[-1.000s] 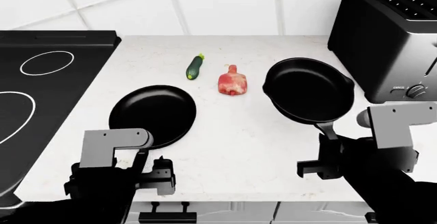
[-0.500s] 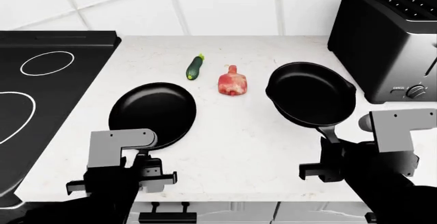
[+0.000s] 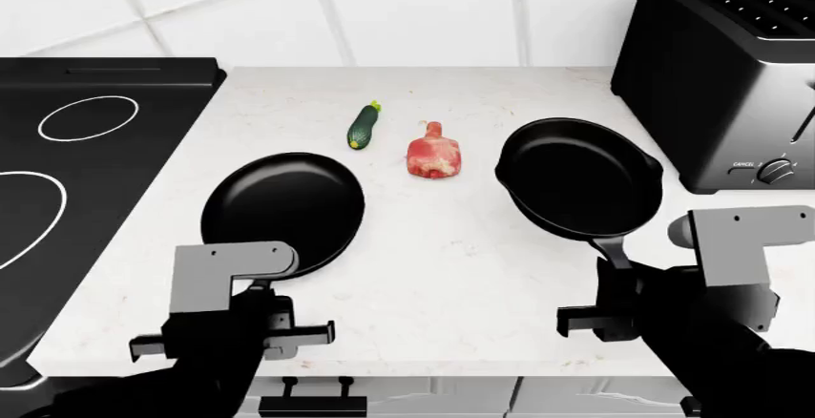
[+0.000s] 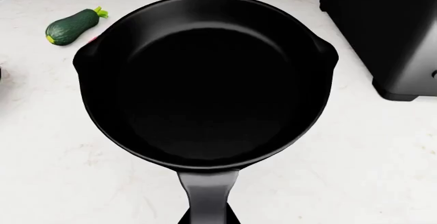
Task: Place both pans onto different burners. Then place the zucchini and the pork chop on different pans.
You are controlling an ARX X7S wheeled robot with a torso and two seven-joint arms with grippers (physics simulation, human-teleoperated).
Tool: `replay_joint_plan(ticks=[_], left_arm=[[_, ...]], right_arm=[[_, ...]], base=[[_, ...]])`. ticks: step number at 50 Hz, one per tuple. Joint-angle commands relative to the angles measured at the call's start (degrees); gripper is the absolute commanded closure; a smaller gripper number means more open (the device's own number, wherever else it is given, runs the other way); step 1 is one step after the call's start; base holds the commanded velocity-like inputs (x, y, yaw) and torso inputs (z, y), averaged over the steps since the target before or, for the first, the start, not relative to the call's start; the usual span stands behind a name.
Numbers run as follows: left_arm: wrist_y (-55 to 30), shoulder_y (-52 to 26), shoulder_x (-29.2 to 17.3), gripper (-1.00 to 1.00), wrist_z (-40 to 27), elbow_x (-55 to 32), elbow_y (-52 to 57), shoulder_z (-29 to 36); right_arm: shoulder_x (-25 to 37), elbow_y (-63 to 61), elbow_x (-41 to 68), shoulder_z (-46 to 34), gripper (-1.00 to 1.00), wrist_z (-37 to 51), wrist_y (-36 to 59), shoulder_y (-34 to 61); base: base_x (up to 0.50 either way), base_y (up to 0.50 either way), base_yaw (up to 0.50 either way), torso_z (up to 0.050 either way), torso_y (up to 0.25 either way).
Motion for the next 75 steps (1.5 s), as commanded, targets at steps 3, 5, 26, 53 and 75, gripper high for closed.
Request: replay_joint_plan(ticks=[3, 5, 26, 53, 75], left_arm=[[3.0, -0.4, -3.1, 1.00, 5.3, 3.4, -1.6, 1.1], [3.8, -0.6, -4.0, 1.00, 6.1, 4.4, -1.6, 0.9], [-0.4, -9.2, -8.0, 1.00, -6.9, -16.4, 3.3, -5.0], [2.3, -8.4, -9.2, 1.00, -6.9, -18.7, 3.7, -6.3], [3.3, -8.3, -9.4, 1.00, -6.1, -17.8, 3.5, -5.2]], right_arm=[[0.0, -0.7, -2.2, 1.4, 1.00, 0.0, -0.8, 1.1], [-0.1, -0.8, -2.6, 1.3, 1.00, -0.2, -0.9, 1.0], [0.4, -2.1, -2.4, 1.1, 1.00, 0.0, -1.1, 1.4], [0.1, -3.6, -4.1, -0.1, 1.00, -0.5, -1.2, 2.6], [0.4, -4.1, -4.7, -0.7, 1.00, -0.9, -1.3, 3.0]], base=[[0.00, 0.00, 0.00, 0.000, 0.000], [0.00, 0.00, 0.00, 0.000, 0.000], [0.00, 0.00, 0.00, 0.000, 0.002], [-0.18, 0.00, 0.00, 0.001, 0.002], [0.00, 0.48, 0.00, 0.001, 0.003]])
